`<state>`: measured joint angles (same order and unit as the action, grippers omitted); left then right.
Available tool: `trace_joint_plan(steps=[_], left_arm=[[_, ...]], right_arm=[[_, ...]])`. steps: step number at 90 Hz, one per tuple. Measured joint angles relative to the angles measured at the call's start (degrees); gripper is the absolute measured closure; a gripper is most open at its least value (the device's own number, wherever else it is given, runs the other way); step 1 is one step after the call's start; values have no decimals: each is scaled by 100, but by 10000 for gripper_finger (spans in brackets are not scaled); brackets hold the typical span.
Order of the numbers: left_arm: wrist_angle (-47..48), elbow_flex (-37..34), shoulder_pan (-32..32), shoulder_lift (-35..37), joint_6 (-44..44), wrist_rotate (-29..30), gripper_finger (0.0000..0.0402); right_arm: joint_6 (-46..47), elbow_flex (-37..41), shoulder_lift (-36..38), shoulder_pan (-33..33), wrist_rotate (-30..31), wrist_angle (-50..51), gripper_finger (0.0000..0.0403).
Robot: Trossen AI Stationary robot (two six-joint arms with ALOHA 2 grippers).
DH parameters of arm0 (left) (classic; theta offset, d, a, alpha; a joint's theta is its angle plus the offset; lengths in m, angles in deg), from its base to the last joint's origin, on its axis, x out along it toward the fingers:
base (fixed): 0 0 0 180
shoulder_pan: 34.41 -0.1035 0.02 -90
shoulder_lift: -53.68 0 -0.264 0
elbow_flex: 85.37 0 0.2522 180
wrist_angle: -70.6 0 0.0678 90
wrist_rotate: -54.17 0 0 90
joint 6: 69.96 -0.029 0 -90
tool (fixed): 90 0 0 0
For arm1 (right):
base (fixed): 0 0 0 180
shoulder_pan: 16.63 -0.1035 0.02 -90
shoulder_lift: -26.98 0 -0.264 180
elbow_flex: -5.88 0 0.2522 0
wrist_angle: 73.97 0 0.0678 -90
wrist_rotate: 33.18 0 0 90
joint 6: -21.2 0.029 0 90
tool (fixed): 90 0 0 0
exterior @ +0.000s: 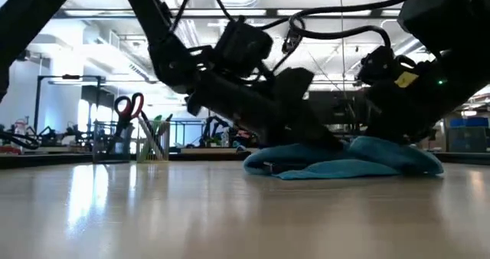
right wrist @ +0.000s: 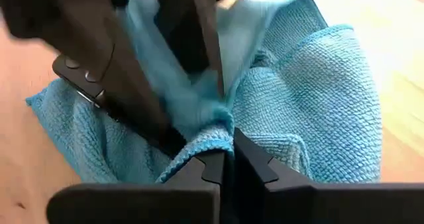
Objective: Apply microfiber cloth
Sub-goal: Wipe the back of the cellphone with the blue microfiber cloth
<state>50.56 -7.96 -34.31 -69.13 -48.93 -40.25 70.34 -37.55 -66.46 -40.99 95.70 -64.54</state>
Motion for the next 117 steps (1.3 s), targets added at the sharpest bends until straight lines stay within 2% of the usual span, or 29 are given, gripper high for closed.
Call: trace_joint_plan(steps=[14, 33, 57, 62, 71, 84, 104, 117], left_arm=[[-281, -438, 22, 182, -318, 961, 290], [-825, -725, 207, 27, -717, 990, 323], [-752, -1130, 869, 265, -1209, 2426, 353], [-702, -1156, 971, 301, -1307, 2579, 358], [-664, -1158, 1131, 354, -1493, 2555, 368], [-663, -1118, 1306, 356, -1497, 1969, 379], [-500, -1125, 1580, 383, -1343, 1963, 380], [-554, -1088, 1757, 373, -1508, 1678, 381]], right_arm=[[-121, 4, 33, 2, 14, 25, 403], [-162, 6, 49, 22, 52, 44, 403], [-122, 7, 58, 36, 77, 58, 403], [-122, 10, 58, 48, 81, 51, 403], [-125, 16, 58, 83, 85, 52, 403], [-136, 22, 58, 153, 100, 60, 403], [-181, 22, 58, 175, 96, 54, 403], [-234, 22, 58, 179, 74, 45, 403]])
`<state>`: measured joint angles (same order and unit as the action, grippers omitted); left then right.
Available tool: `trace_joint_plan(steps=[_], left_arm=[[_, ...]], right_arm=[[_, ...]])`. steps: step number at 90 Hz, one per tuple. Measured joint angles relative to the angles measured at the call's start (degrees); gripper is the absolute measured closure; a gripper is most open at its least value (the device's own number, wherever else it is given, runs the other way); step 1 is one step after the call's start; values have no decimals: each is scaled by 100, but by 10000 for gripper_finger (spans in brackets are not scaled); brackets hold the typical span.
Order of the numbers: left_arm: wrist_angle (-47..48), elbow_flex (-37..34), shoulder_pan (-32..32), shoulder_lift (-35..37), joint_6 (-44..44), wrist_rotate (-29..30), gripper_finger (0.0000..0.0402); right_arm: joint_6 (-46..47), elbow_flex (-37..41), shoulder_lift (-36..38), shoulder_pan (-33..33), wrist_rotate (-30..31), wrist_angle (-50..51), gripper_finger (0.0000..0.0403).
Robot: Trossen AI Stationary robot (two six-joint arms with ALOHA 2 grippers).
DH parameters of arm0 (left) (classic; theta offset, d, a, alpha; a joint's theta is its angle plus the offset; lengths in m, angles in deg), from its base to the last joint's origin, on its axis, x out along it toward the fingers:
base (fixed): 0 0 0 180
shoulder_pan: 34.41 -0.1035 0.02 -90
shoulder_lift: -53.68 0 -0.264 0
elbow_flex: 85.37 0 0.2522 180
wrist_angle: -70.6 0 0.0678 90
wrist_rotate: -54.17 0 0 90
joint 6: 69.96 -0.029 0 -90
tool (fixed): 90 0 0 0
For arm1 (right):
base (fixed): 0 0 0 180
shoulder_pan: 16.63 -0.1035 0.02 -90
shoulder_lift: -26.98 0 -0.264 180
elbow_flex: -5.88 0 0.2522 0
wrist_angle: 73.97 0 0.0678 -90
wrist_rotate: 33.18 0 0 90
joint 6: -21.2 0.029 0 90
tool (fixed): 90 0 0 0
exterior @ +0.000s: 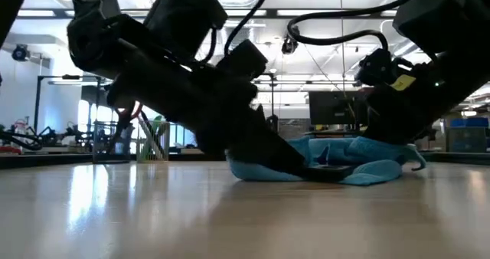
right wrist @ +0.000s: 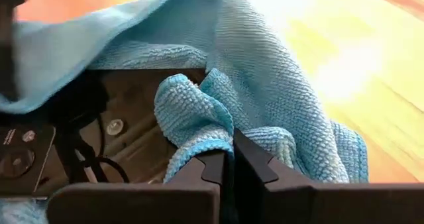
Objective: Apply microfiber cloth
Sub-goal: Wipe the back of the cellphone with the blue microfiber cloth
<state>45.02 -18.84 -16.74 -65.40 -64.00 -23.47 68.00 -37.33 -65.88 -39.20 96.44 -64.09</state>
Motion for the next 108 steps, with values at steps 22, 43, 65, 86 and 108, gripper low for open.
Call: trace_joint_plan(steps=[22, 43, 65, 86, 108], left_arm=[[595, 558, -377, -77, -400, 72, 381], [674, 496, -465, -76, -339, -213, 381], [1734, 370, -364, 672, -109, -191, 381], [2243, 236, -450, 1126, -8, 1148, 381], [3755, -109, -739, 1130, 1429, 1336, 381]], right_arm=[[2, 20, 0, 76, 218, 123, 403], [-6, 15, 54, 98, 138, 100, 403], [-1324, -19, 287, 90, -16, 132, 403], [-3739, -484, 1027, 201, -748, 528, 381], [-4051, -1311, 1543, 349, -671, 3646, 284]])
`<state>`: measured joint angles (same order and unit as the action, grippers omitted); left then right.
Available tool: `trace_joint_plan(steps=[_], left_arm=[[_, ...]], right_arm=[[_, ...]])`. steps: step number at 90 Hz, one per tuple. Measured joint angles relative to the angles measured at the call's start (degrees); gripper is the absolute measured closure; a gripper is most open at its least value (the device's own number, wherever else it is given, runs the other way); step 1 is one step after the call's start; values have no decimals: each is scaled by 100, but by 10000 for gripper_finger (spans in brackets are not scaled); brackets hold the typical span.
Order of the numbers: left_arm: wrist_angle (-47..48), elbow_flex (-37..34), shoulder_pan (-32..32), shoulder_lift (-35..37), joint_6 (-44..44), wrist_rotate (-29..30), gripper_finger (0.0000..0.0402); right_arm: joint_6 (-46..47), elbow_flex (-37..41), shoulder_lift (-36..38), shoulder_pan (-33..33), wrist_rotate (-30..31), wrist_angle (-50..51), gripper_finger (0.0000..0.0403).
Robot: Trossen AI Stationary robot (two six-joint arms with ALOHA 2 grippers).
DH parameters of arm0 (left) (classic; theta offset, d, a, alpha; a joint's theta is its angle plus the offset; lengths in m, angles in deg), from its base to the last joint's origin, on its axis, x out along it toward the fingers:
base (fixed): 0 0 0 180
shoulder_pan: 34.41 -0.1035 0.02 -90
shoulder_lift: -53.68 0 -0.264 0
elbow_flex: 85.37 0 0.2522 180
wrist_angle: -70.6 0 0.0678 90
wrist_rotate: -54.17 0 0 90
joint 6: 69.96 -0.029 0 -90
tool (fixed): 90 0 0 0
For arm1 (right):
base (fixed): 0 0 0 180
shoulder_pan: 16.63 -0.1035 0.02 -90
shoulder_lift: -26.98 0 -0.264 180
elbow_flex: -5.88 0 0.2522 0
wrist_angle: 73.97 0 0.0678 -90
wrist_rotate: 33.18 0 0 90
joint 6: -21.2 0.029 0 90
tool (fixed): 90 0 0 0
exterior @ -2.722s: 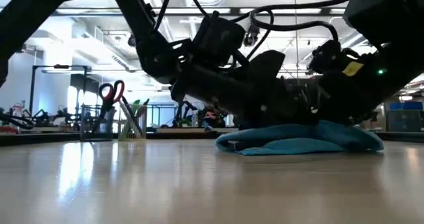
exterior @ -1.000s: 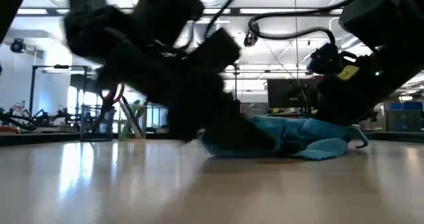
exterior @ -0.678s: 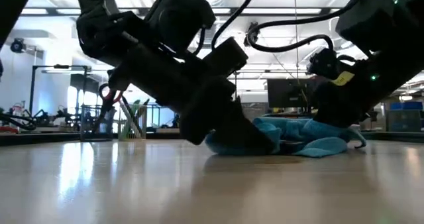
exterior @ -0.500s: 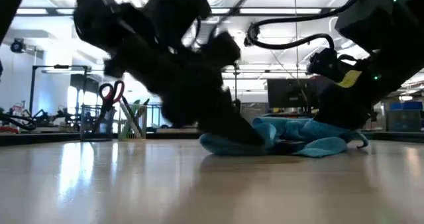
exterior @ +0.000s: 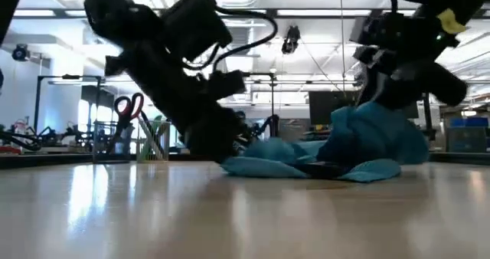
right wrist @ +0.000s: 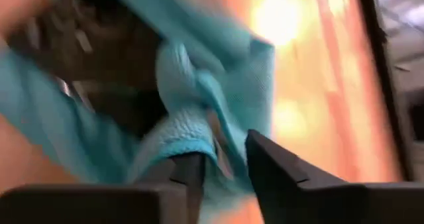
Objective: Apply microfiber cloth
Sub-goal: Wipe the back of the cellphone with the blue microfiber cloth, then move the cellphone on the middle right on the table
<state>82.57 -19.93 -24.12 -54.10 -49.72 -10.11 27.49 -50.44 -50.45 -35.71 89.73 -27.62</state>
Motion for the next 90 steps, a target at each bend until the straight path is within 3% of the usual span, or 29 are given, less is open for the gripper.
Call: trace_joint_plan(steps=[8, 20, 28, 39, 53, 69, 77, 90], left_arm=[[455, -209, 81, 160, 119, -91, 381], [1309, -338, 244, 687, 130, -40, 381], [2387, -405, 244, 1176, 141, 175, 381], [3123, -434, 135, 1923, 352, 547, 381], [2261, -759, 24, 2437, 267, 261, 381], [367, -991, 20, 2382, -497, 171, 381], [-346, -1070, 20, 2174, -881, 70, 381], [-496, -1105, 0, 1765, -962, 65, 381]], right_arm=[[190, -41, 155, -4, 11, 388, 255], [220, -3, 260, -104, -65, -48, 228], [-80, 137, 262, -141, -181, -1135, 219], [-1006, 537, -94, -70, -1037, -3138, 216], [-1939, 455, -979, 77, -1342, -4597, 222], [-2319, -306, -1862, 108, -1524, -4100, 235], [-2337, -555, -2214, 136, -864, -3520, 243], [-2574, -849, -2341, 195, 1043, -2114, 264]])
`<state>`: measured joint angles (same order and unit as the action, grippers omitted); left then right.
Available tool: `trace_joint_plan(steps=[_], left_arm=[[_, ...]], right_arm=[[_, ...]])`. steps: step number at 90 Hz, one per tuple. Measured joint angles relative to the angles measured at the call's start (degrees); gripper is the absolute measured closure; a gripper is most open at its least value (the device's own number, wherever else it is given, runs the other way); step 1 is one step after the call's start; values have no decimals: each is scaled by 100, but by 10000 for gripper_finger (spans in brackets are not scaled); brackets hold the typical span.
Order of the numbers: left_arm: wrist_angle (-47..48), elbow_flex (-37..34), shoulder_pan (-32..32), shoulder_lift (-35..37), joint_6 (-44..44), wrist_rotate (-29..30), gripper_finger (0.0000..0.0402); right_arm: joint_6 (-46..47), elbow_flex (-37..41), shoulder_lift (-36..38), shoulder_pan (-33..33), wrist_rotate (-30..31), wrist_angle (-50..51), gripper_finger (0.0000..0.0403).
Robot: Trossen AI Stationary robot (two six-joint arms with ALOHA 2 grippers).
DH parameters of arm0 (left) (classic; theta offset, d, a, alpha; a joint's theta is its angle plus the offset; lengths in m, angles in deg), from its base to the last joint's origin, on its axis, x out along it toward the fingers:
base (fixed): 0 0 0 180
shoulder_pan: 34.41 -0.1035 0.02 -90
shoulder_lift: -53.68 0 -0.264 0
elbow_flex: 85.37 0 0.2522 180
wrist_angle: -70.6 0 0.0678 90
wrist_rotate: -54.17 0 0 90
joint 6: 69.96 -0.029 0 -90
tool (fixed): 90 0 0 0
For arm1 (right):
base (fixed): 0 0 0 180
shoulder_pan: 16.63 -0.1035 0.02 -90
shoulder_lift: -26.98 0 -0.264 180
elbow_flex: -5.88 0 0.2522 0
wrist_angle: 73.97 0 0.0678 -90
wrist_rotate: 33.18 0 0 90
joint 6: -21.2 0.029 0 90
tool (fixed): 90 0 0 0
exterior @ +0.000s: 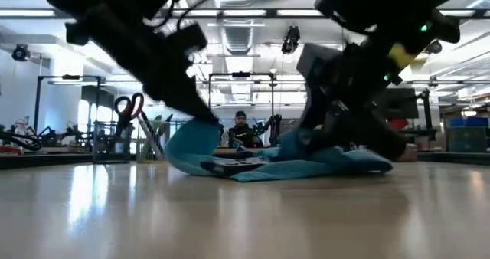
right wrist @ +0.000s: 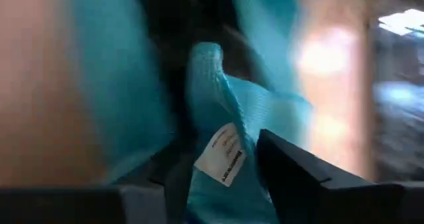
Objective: Apply microfiber cloth
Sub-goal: Move the cellphone on the middle right on the table
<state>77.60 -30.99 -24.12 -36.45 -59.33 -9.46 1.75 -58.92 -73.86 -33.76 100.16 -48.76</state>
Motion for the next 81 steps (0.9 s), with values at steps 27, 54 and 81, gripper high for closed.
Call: trace_joint_plan(steps=[27, 54, 81], left_arm=[[923, -176, -35, -646, 1250, 233, 381], [-226, -284, -30, -760, 951, 119, 381], [-1538, -418, -22, -1208, 939, -155, 381]], right_arm=[[977, -2, 1137, 378, 78, 2388, 310], [221, 214, 1641, 492, -3469, -155, 307], [-643, 124, 240, 507, -3114, -1053, 296]])
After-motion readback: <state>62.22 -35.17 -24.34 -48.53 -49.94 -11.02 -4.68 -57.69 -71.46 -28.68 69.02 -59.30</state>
